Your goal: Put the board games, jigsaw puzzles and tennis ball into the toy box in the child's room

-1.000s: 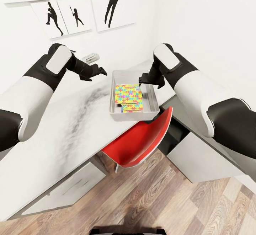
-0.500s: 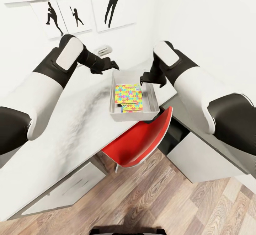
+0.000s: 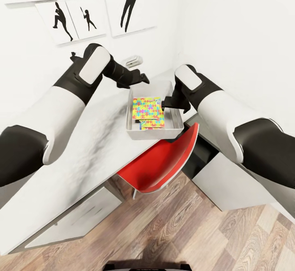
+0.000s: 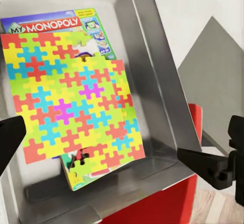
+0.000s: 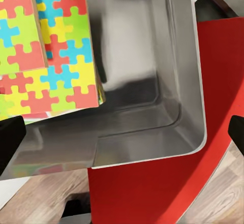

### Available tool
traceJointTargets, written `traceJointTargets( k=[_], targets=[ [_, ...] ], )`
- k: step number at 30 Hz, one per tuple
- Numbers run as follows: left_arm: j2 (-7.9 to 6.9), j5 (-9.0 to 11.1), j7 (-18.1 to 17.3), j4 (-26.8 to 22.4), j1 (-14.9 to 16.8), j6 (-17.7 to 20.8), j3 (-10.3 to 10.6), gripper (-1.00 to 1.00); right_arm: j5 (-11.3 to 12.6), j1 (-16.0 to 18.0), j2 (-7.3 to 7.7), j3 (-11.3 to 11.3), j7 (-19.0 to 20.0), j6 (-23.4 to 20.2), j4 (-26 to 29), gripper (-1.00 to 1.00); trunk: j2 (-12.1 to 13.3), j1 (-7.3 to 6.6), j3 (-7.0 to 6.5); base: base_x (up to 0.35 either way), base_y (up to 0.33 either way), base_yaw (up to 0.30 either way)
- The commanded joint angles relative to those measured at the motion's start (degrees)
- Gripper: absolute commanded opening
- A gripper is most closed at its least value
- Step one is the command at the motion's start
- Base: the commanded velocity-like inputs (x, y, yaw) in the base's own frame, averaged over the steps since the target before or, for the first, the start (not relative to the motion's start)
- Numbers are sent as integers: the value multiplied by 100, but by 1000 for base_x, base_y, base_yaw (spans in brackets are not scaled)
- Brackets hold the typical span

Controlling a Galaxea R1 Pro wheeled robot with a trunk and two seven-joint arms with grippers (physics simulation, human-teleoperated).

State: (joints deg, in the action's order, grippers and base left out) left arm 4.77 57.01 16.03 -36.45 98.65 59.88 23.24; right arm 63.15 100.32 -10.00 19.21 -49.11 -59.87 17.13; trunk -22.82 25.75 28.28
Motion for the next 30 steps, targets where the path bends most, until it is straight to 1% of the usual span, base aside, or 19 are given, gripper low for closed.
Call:
traceJointTargets(
  k=[1, 16, 22, 24, 25, 27, 30],
  targets=[
    [-4, 50, 60, -3, 3, 3, 19, 100, 57, 4, 0, 29, -54, -13, 2, 100, -10, 3, 9, 0, 0, 0],
    [-63, -16, 101, 53, -35, -54, 39, 100, 44, -3, 0, 43, -54, -13, 9, 100, -10, 3, 9, 0, 0, 0],
    [-207, -151, 150, 69, -38, -118, 46, 100, 3, -3, 0, 54, -54, -13, 17, 100, -10, 3, 9, 0, 0, 0],
    [-278, -243, 183, 120, -38, -183, 48, 100, -12, -5, 0, 59, -51, -13, 18, 100, -10, 3, 9, 0, 0, 0],
    [-319, -300, 200, 181, -39, -227, 50, 100, -19, -6, 0, 61, -48, -13, 20, 100, -10, 3, 9, 0, 0, 0],
    [-352, -341, 209, 266, -39, -270, 48, 100, -23, -5, 0, 63, -44, -13, 29, 100, -10, 3, 9, 0, 0, 0],
    [-412, -399, 218, 532, -39, -384, 46, 100, -31, -14, 0, 74, -39, -13, 110, 100, -10, 3, 9, 0, 0, 0]
  ],
)
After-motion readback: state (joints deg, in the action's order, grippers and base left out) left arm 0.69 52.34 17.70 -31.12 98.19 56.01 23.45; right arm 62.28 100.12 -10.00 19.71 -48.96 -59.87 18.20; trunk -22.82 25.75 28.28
